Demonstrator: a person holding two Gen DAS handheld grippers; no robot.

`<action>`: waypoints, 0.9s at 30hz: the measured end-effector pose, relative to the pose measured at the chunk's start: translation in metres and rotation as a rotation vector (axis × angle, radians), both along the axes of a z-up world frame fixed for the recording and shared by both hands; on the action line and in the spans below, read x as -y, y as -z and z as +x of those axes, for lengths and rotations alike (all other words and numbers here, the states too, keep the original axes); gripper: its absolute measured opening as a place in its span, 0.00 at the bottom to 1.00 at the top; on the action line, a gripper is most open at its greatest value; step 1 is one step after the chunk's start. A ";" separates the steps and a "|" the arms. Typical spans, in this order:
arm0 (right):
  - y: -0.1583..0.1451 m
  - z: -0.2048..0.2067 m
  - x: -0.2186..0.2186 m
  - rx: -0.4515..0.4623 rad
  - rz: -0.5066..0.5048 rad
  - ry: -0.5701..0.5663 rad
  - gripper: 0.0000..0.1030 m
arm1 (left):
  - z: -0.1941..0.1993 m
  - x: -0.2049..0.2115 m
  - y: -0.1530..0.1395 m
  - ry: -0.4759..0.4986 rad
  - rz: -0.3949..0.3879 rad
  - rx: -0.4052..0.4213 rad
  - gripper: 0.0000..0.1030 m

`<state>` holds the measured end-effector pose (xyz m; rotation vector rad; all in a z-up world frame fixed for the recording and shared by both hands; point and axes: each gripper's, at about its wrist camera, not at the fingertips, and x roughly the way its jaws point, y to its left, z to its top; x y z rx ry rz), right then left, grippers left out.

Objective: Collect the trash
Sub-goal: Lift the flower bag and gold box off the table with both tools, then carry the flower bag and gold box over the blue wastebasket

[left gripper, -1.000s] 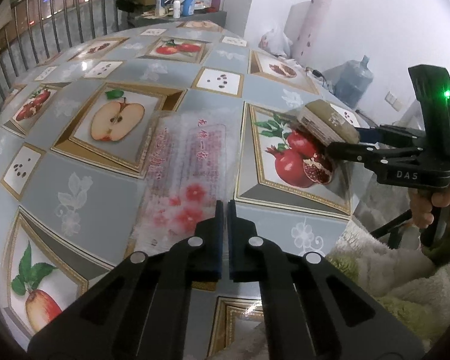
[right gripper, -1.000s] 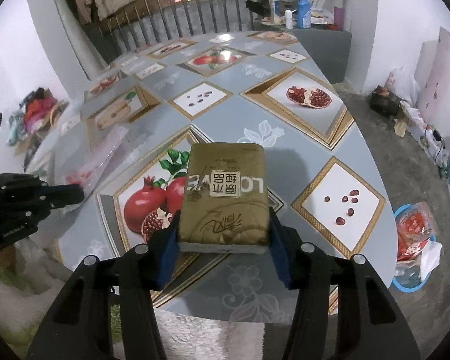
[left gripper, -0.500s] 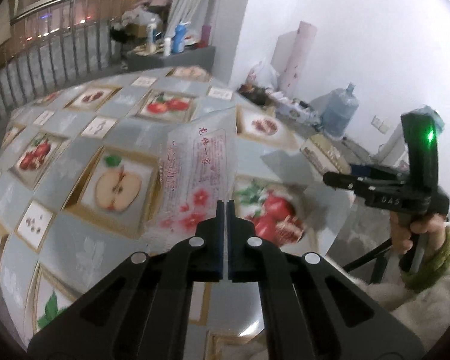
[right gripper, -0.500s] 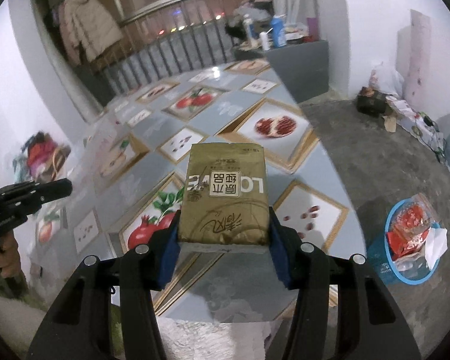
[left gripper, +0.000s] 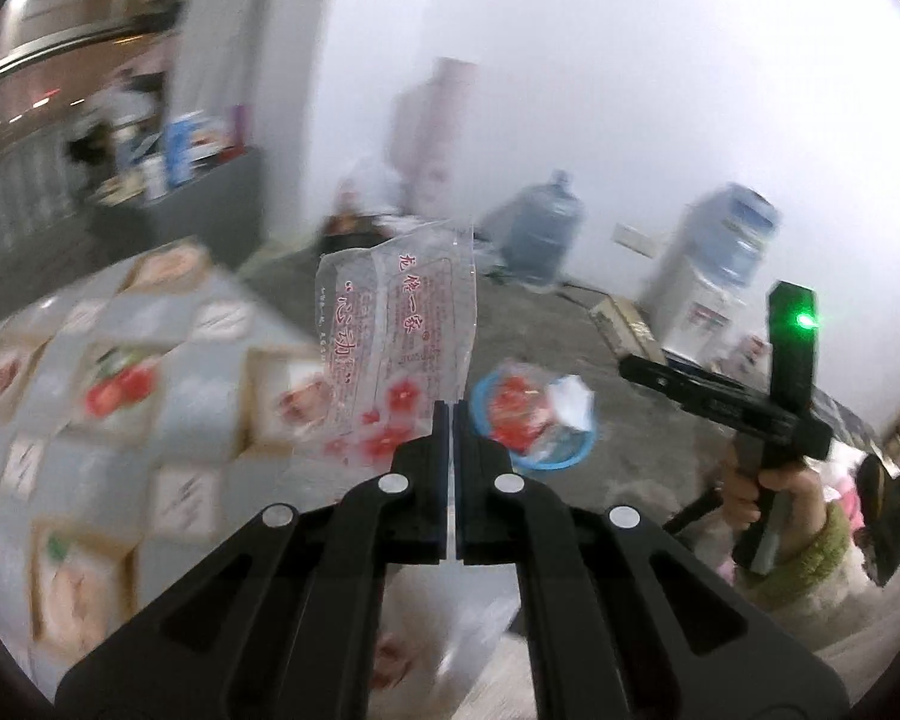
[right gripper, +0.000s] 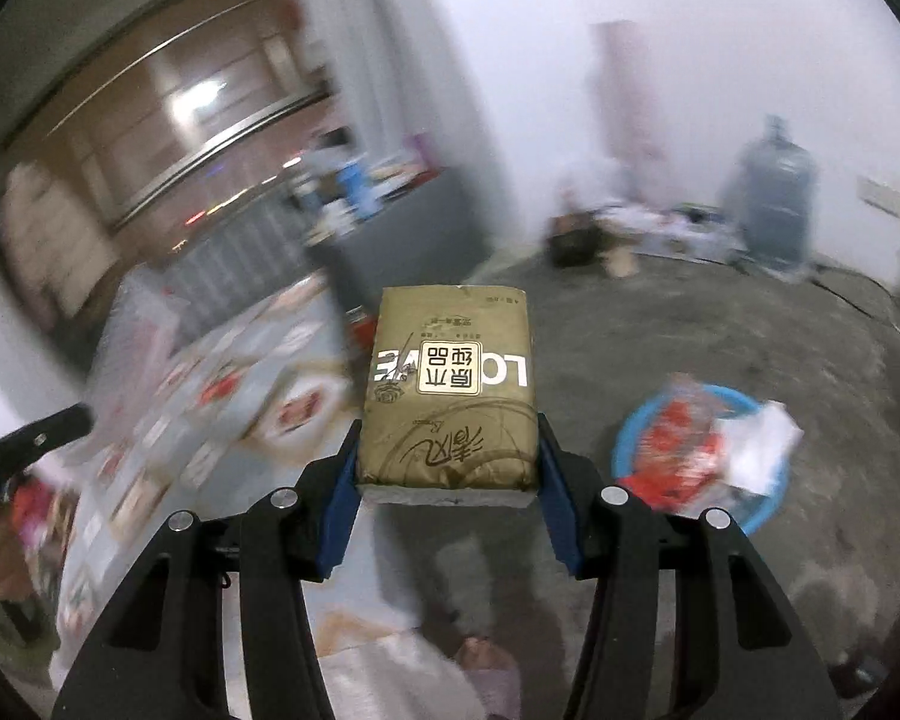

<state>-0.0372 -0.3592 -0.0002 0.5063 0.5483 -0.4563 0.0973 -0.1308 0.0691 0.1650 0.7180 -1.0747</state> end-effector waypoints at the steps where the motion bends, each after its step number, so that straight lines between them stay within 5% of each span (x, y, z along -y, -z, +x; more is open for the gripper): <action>1: 0.001 -0.005 0.010 0.000 0.002 0.026 0.50 | 0.000 0.019 0.000 0.037 0.004 -0.002 0.00; 5: 0.015 -0.024 0.068 -0.015 0.069 0.182 0.50 | 0.001 0.097 0.012 0.172 0.036 -0.062 0.00; 11: 0.061 -0.046 0.148 -0.013 0.242 0.338 0.50 | 0.005 0.221 0.068 0.299 0.167 -0.178 0.00; 27: 0.247 -0.025 0.259 -0.076 0.602 0.478 0.50 | 0.064 0.428 0.296 0.294 0.462 -0.420 0.00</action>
